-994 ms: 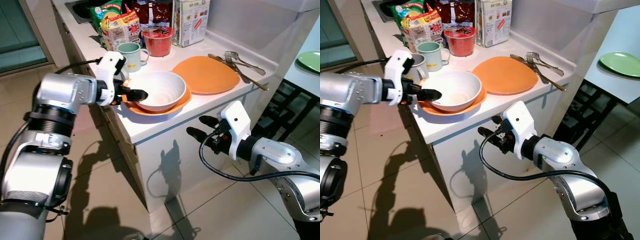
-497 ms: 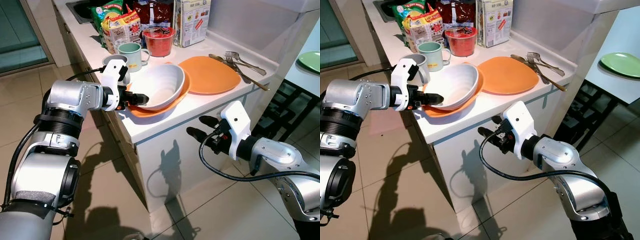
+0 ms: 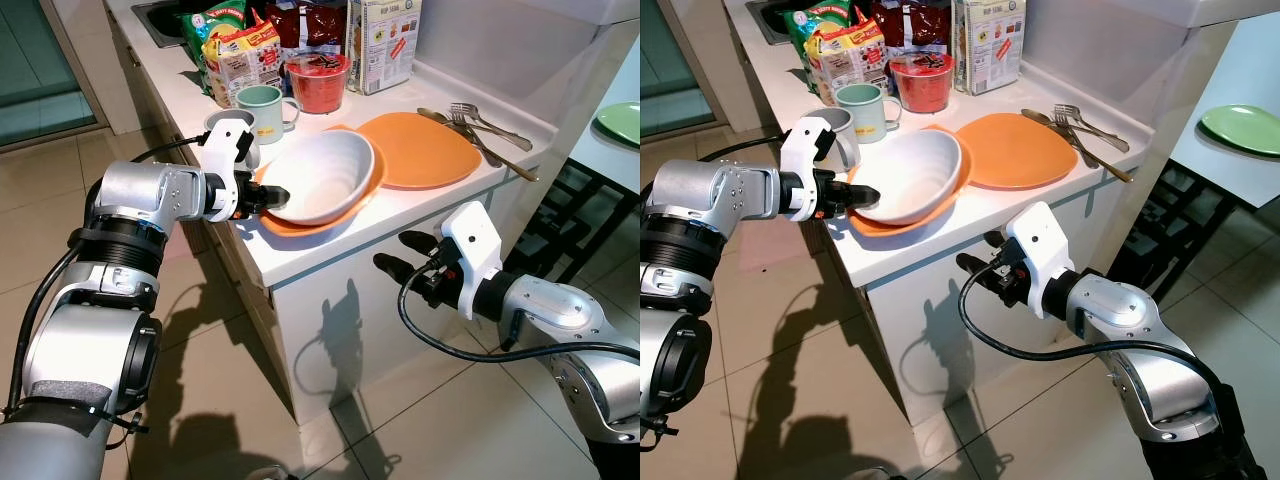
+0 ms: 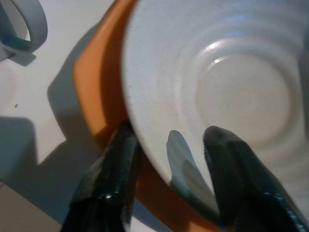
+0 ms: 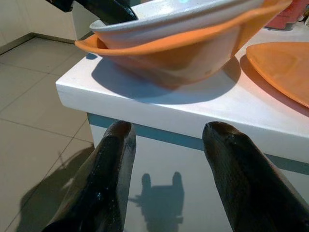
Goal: Setting the table
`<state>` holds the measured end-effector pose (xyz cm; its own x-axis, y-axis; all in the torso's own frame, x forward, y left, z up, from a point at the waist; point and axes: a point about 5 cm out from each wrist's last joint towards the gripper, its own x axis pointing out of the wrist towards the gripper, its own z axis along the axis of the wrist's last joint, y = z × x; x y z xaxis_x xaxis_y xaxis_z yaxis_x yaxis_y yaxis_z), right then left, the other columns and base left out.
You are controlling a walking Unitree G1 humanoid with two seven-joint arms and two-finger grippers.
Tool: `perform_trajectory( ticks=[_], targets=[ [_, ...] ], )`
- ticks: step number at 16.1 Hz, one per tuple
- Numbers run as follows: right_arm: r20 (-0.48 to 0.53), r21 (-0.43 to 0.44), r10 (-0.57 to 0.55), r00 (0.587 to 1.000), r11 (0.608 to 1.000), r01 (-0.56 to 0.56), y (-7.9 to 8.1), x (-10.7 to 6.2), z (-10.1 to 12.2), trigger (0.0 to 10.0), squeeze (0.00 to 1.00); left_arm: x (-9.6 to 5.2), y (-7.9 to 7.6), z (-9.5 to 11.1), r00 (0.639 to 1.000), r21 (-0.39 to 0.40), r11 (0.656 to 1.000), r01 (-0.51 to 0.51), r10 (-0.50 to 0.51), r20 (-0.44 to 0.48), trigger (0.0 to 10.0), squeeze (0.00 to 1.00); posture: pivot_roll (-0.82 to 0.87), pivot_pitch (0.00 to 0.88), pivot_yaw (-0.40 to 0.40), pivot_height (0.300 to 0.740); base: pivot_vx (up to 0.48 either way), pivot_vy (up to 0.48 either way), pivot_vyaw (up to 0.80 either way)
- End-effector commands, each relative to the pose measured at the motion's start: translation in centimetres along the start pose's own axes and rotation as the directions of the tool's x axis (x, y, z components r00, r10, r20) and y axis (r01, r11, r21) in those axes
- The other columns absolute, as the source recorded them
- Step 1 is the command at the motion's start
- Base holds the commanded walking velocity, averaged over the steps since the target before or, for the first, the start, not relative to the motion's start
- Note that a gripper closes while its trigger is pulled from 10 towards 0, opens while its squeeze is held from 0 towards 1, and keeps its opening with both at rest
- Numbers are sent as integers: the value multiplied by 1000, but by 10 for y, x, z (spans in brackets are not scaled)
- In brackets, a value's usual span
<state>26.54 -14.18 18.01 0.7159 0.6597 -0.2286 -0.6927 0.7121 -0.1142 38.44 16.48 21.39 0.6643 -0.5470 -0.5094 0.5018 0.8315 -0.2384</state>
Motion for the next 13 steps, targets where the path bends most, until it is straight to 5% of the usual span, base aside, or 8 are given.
perform_trajectory(
  ticks=[1, 13],
  targets=[
    [6, -23, -9, 1000, 1000, 9, 0, -1, 3, 10000, 0, 1, 0, 0, 1000, -3, 1000, -12, 12, -13, 0, 0, -30, 0, 52, 740, 0, 0, 0],
    [14, -31, -45, 999, 998, 45, -5, 0, 3, 10000, 0, -2, 8, 14, 992, -45, 994, -100, 103, 70, 0, 0, -28, 0, 53, 740, 0, 0, 0]
  ],
)
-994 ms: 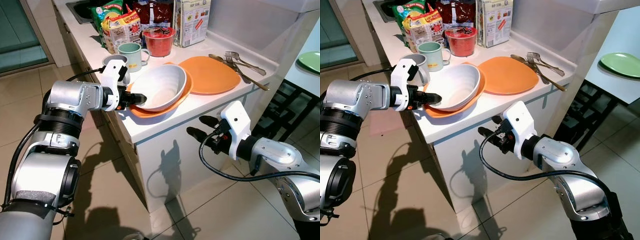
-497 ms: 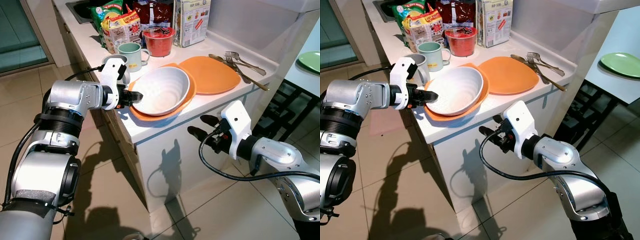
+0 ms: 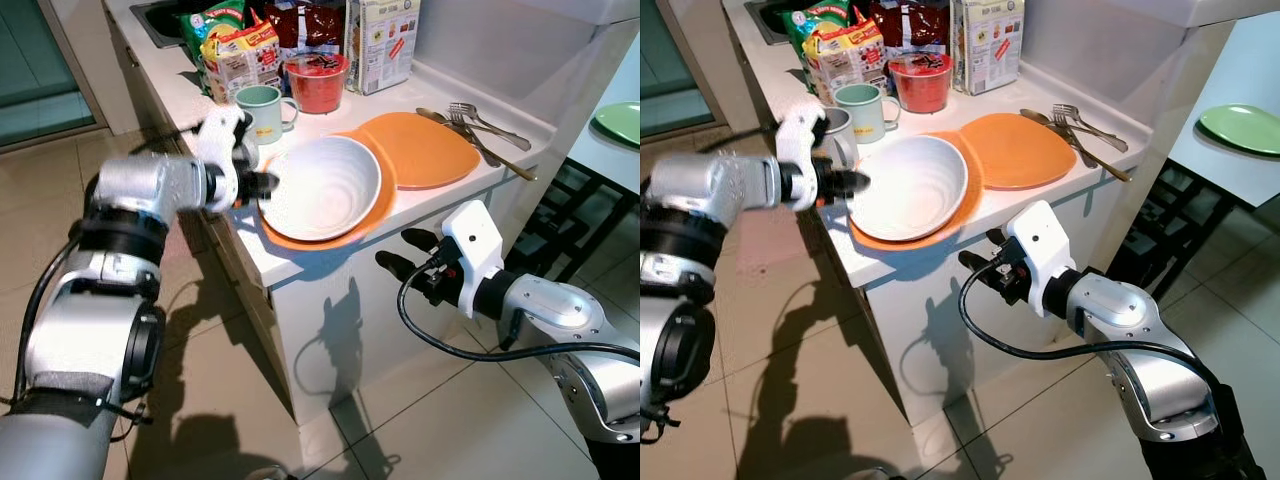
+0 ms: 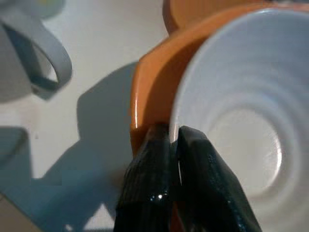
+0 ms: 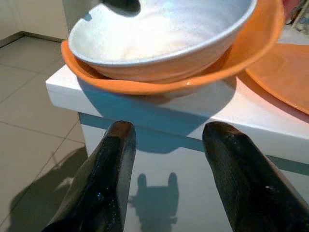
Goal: Setting the table
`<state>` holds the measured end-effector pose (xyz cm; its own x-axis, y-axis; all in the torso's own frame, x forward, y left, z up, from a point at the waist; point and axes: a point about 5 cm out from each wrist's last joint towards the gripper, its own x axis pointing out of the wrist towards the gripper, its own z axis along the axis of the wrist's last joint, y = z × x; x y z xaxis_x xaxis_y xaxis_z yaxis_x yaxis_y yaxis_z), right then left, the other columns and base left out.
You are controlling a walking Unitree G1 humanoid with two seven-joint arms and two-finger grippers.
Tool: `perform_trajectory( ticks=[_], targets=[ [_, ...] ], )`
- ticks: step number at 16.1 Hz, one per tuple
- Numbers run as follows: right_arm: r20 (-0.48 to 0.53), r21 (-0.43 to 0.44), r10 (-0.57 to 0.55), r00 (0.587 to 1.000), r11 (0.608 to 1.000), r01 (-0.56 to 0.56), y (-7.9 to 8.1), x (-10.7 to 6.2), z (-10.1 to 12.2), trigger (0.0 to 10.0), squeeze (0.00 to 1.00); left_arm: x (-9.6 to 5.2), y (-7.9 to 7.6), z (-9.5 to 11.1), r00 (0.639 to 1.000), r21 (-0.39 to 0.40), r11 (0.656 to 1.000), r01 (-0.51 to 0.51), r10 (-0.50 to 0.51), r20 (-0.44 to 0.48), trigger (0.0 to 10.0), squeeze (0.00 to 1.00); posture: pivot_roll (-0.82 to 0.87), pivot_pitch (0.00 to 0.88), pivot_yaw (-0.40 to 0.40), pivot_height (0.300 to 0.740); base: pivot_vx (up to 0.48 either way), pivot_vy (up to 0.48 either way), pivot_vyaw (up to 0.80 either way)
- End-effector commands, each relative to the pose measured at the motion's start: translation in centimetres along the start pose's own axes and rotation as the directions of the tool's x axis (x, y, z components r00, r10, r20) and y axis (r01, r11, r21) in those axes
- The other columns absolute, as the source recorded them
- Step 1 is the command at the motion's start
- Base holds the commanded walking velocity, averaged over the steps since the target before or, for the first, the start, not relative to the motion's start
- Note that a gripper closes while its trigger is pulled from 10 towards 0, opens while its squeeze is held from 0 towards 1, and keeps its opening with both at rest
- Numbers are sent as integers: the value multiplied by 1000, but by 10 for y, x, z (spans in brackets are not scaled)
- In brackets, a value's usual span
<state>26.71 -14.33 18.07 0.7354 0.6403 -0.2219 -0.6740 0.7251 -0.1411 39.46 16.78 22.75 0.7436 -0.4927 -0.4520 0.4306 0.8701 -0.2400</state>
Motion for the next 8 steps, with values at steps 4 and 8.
perform_trajectory(
  ticks=[4, 8],
  targets=[
    [15, -10, -41, 999, 999, 41, -7, 0, 3, 10000, 0, -1, 8, 4, 996, -14, 996, -88, 89, 25, 0, 0, -26, 0, 52, 740, 0, 0, 0],
    [19, -12, -56, 998, 998, 56, -9, 1, 3, 10000, 0, -3, 11, 12, 988, -26, 991, -134, 136, 73, 0, 0, -29, 0, 56, 740, 0, 0, 0]
  ],
)
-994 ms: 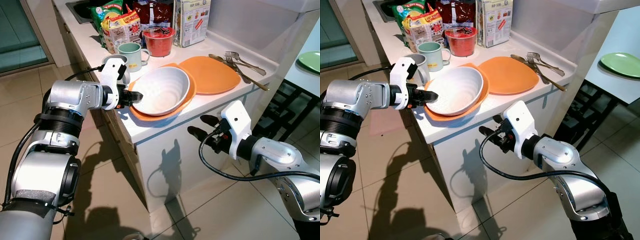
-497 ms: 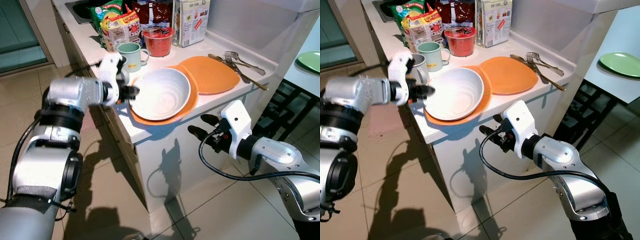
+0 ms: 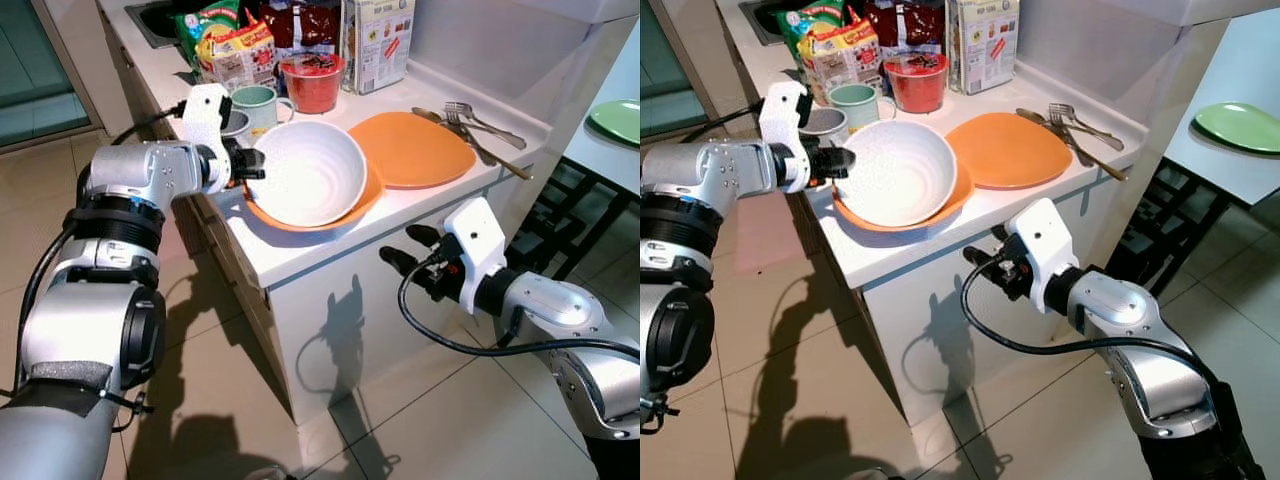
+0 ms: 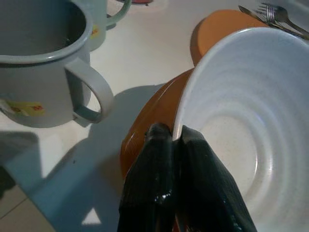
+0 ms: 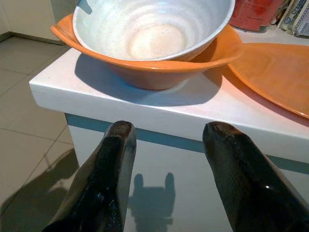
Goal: Setting the table
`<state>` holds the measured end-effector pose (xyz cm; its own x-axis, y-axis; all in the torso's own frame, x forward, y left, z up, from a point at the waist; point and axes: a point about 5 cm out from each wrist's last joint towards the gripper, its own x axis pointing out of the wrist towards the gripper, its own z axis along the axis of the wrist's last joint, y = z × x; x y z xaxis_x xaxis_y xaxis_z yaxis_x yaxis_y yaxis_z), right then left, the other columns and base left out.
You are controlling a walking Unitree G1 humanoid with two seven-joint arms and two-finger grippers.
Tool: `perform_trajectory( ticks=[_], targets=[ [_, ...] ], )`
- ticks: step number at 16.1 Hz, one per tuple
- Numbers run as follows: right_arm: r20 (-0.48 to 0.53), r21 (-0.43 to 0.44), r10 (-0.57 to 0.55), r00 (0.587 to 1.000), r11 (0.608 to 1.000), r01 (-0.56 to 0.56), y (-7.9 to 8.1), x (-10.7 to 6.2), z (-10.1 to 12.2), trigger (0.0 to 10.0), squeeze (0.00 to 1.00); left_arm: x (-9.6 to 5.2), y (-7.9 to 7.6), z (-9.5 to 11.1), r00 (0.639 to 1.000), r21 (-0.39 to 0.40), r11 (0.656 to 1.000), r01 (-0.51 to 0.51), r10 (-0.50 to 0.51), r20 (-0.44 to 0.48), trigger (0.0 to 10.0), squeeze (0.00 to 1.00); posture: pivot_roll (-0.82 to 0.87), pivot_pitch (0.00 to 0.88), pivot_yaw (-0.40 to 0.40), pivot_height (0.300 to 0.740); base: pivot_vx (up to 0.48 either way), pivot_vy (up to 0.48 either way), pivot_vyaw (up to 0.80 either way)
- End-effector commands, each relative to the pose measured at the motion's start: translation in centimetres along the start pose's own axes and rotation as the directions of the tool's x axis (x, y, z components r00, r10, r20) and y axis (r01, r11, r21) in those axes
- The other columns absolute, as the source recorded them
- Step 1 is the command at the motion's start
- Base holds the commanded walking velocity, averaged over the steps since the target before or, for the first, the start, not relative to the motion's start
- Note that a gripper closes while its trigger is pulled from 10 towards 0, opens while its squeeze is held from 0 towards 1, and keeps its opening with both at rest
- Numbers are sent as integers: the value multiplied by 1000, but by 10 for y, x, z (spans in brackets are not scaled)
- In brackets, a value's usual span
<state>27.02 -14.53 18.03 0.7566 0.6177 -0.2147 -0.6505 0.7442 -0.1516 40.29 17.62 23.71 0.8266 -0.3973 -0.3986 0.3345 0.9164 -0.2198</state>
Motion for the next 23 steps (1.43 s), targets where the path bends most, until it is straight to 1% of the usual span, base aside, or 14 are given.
perform_trajectory(
  ticks=[1, 8, 10, 12, 13, 14, 15, 16, 17, 19, 20, 21, 22, 23],
  targets=[
    [17, -8, -25, 1000, 1000, 26, -5, 0, 4, 10000, 0, -1, 2, 2, 1000, 2, 1000, -20, 20, -5, 0, 0, -29, 0, 58, 740, 0, 0, 0],
    [25, 0, -31, 999, 1000, 31, -6, 1, 3, 10000, 0, -12, -3, 32, 985, -131, 989, 75, -53, 164, 0, 0, -23, 0, 55, 740, 0, 0, 0],
    [33, 4, -40, 999, 999, 40, -7, 1, 4, 10000, 0, -18, -13, 50, 946, -181, 964, 194, -134, 296, 0, 0, -24, 0, 56, 740, 0, 0, 0],
    [39, 6, -47, 998, 999, 46, -7, 1, 4, 10000, 0, -20, -18, 57, 920, -183, 952, 244, -168, 353, 0, 0, -24, 0, 56, 740, 0, 0, 0],
    [61, 12, -70, 996, 997, 70, -10, 1, 7, 10000, 0, -24, -19, 66, 890, -172, 949, 263, -170, 424, 0, 0, -25, 0, 60, 740, 0, 0, 0],
    [140, 57, -154, 978, 987, 147, -18, 2, 18, 10000, 0, -35, -22, 82, 831, -132, 960, 247, -140, 539, 0, 0, -26, 0, 66, 740, 0, 0, 0],
    [208, 126, -231, 951, 970, 208, -25, 1, 27, 10000, 0, -43, -27, 92, 792, -28, 988, 152, -105, 601, 0, 0, -23, 0, 68, 740, 0, 0, 0],
    [264, 189, -300, 917, 948, 256, -31, -1, 35, 10000, 0, -50, -39, 96, 755, 102, 994, 36, -93, 649, 0, 0, -15, 0, 66, 740, 0, 0, 0],
    [301, 241, -356, 885, 926, 290, -34, -1, 40, 10000, 0, -53, -51, 95, 731, 147, 989, 4, -103, 675, 0, 0, -12, 0, 64, 740, 0, 0, 0],
    [368, 321, -425, 827, 893, 316, -34, -2, 50, 10000, 0, -59, -70, 91, 689, 124, 992, 26, -108, 717, 0, 0, -4, 0, 60, 740, 0, 0, 0],
    [409, 368, -484, 774, 863, 345, -31, -4, 56, 10000, 0, -67, -76, 81, 667, 98, 994, -47, -41, 744, 0, 0, -6, 0, 61, 740, 0, 0, 0],
    [423, 404, -519, 743, 842, 358, -30, -5, 57, 10000, 0, -69, -73, 72, 662, 59, 993, -104, 25, 749, 0, 0, -6, 0, 61, 740, 0, 0, 0],
    [416, 401, -535, 735, 834, 380, -26, -4, 56, 10000, 0, -69, -70, 53, 654, 24, 984, -179, 101, 749, 7020, 0, -7, 0, 59, 740, 0, 0, 0],
    [415, 398, -539, 733, 832, 387, -22, -2, 57, 10000, 0, -70, -71, 34, 653, 39, 973, -229, 124, 747, 10000, 0, -7, 0, 44, 740, 0, 0, 0]
  ],
)
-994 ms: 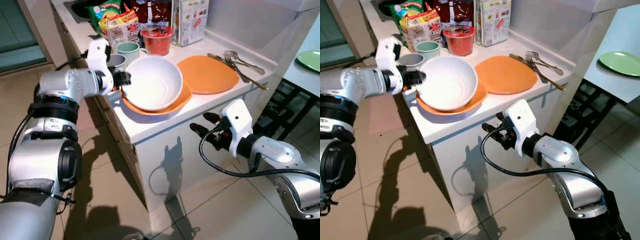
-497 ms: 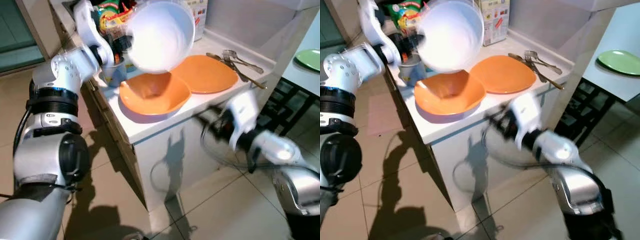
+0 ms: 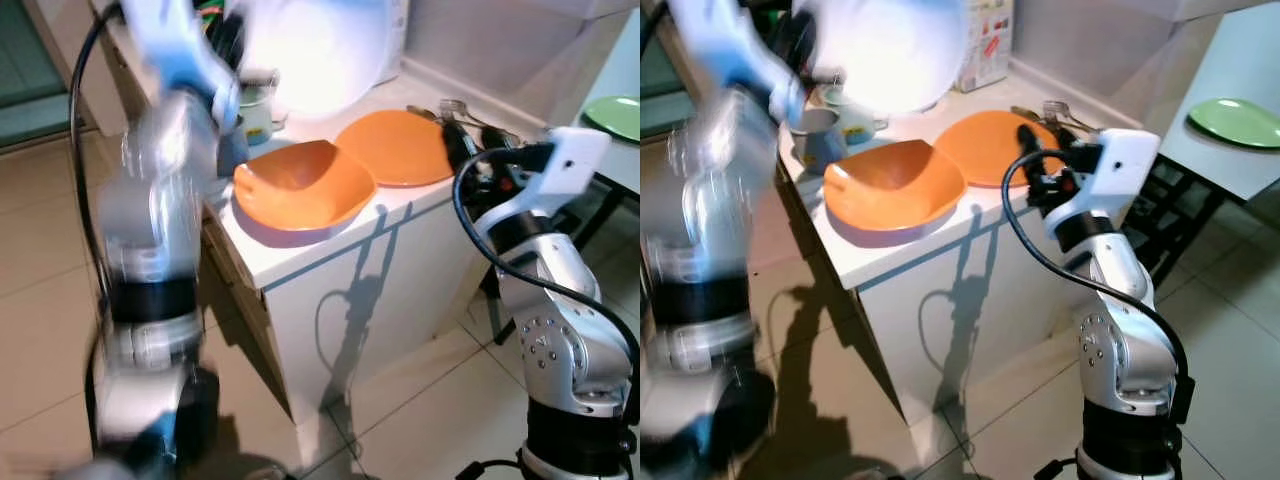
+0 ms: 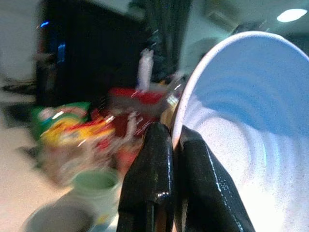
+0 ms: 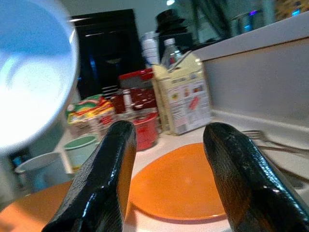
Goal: Setting the table
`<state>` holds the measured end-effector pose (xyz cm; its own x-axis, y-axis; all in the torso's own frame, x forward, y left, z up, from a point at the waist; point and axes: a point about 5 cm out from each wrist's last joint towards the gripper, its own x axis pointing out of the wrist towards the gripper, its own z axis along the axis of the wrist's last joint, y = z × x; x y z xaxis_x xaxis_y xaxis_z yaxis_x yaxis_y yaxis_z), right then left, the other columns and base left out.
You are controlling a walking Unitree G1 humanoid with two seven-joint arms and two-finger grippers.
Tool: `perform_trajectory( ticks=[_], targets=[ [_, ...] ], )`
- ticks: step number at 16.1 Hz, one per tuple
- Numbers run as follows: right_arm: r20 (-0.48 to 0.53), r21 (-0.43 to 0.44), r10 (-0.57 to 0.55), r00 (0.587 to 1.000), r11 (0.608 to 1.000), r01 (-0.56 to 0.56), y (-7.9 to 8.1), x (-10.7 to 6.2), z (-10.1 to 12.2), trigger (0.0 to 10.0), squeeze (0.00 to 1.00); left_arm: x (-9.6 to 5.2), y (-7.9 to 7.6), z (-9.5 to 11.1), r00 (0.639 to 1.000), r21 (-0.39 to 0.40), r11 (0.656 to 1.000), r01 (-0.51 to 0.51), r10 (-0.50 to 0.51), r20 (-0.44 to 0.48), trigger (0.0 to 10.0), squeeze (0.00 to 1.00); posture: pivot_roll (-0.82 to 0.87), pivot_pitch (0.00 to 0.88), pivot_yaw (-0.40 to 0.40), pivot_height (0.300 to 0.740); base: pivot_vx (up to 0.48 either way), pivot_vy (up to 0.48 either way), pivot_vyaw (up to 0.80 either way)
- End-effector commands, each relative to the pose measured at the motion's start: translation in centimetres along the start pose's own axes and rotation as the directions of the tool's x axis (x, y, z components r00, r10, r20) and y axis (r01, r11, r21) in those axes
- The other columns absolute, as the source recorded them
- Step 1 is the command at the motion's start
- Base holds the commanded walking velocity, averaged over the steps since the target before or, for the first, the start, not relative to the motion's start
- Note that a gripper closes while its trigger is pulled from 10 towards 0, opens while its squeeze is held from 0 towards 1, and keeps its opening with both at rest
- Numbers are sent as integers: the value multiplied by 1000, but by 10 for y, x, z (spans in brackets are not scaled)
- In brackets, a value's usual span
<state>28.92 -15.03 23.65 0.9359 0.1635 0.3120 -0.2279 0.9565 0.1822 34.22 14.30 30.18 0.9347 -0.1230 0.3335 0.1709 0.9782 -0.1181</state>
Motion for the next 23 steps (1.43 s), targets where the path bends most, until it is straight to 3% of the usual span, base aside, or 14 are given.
perform_trajectory(
  ticks=[1, 2, 6, 9, 12, 15, 23],
  targets=[
    [18, -7, -5, 1000, 1000, 5, 4, -1, 2, 10000, 0, -7, -5, 7, 999, 52, 999, -1, -2, 49, 10000, 0, -5, 0, 39, 740, 0, 0, 0],
    [18, -28, 6, 1000, 1000, -5, 8, 0, 0, 10000, 0, -17, -7, 6, 996, 148, 989, -2, -11, 88, 10000, 0, 2, 0, 31, 740, 0, 0, 0],
    [37, -82, 21, 999, 996, -18, 17, 2, -2, 10000, 0, -37, -7, 6, 992, 145, 988, -54, 37, 119, 10000, 0, 14, 0, 22, 740, 0, -240, 0],
    [45, -175, 5, 999, 984, 3, 15, 4, -1, 10000, 0, -48, -9, -12, 995, 216, 975, -52, 33, 91, 10000, 0, 12, 0, 12, 740, 0, -480, 0],
    [37, -207, -32, 999, 978, 39, 9, 6, -6, 10000, 0, -49, -8, -16, 996, 231, 971, -67, 51, 72, 10000, 0, 23, 0, 7, 740, 0, -480, 0],
    [-8, -270, -81, 997, 960, 76, 3, 6, -14, 10000, 0, -51, 1, -41, 995, 256, 961, -101, 102, 9, 10000, 0, 6, 0, 12, 740, 0, -480, 0],
    [-68, -335, -163, 984, 933, 131, -18, 1, -26, 10000, 0, -48, -8, -72, 994, 321, 946, -55, 82, -71, 10000, 0, -22, 0, 34, 740, 0, -480, 800]
  ],
)
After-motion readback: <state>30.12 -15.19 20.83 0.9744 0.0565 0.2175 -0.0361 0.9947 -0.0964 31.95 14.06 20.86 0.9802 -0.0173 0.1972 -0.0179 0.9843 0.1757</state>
